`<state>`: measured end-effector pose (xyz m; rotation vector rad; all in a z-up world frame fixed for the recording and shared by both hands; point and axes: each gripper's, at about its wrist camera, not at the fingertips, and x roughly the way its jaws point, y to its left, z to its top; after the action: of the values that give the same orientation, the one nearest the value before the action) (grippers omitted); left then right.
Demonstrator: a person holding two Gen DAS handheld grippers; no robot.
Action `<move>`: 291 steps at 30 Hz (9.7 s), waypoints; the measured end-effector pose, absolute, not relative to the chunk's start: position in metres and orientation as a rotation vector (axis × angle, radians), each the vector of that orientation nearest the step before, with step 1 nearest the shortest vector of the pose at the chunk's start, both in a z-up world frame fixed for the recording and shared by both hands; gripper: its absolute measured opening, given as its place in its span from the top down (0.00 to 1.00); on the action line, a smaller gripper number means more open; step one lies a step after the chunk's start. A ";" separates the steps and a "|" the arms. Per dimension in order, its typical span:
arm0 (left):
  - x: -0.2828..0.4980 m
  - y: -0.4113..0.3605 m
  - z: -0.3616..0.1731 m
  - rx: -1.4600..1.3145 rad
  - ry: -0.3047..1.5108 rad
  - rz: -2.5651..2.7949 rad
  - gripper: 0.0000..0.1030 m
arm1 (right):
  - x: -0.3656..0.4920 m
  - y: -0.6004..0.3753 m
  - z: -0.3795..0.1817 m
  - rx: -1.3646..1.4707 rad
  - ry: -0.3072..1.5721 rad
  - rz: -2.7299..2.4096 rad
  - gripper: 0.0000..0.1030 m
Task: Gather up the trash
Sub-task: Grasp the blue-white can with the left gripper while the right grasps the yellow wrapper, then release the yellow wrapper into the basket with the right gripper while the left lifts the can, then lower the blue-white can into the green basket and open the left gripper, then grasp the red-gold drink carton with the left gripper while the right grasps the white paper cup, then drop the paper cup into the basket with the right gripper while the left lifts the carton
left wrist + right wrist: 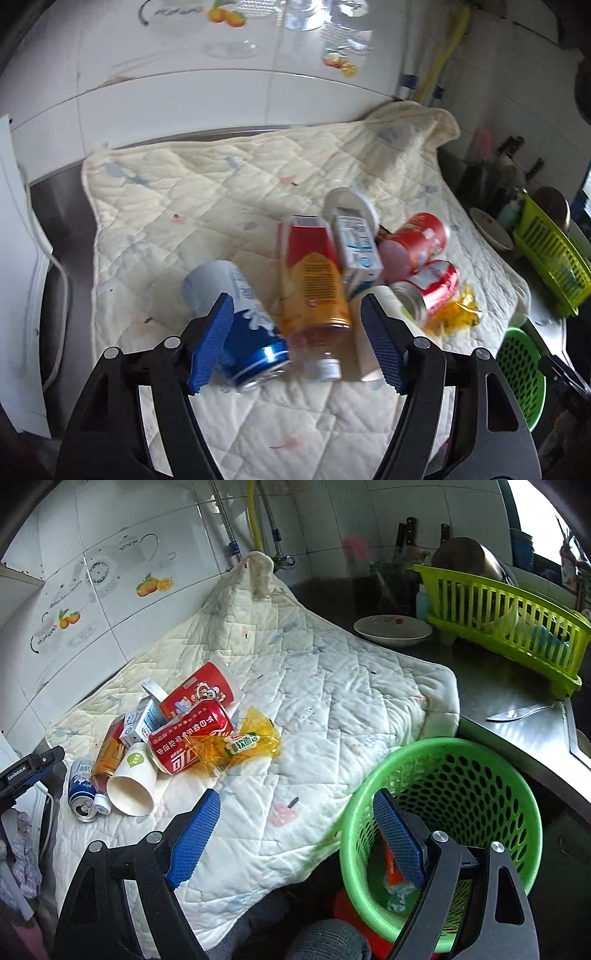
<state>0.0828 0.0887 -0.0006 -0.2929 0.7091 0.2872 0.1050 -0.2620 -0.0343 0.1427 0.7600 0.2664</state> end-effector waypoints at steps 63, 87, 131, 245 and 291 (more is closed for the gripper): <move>0.099 0.170 -0.064 -0.600 0.865 0.273 0.44 | 0.192 -0.239 -0.063 0.554 0.947 0.297 0.76; 0.088 0.068 0.009 -0.473 0.766 -0.045 0.45 | 0.118 -0.398 -0.094 0.331 0.921 -0.104 0.76; 0.168 -0.304 -0.079 -0.100 1.061 -0.686 0.29 | 0.004 -0.468 -0.088 0.348 0.781 -0.175 0.37; 0.202 0.153 -0.073 -0.374 1.060 0.080 0.27 | 0.199 -0.051 -0.072 0.089 1.170 0.692 0.46; 0.133 0.015 0.000 -0.222 0.916 -0.248 0.32 | 0.118 -0.407 -0.095 0.286 0.970 -0.016 0.46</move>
<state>0.1333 0.0148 -0.0005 -0.2225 0.9159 -0.2476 0.1183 -0.4075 -0.0954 0.2857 0.9701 -0.0165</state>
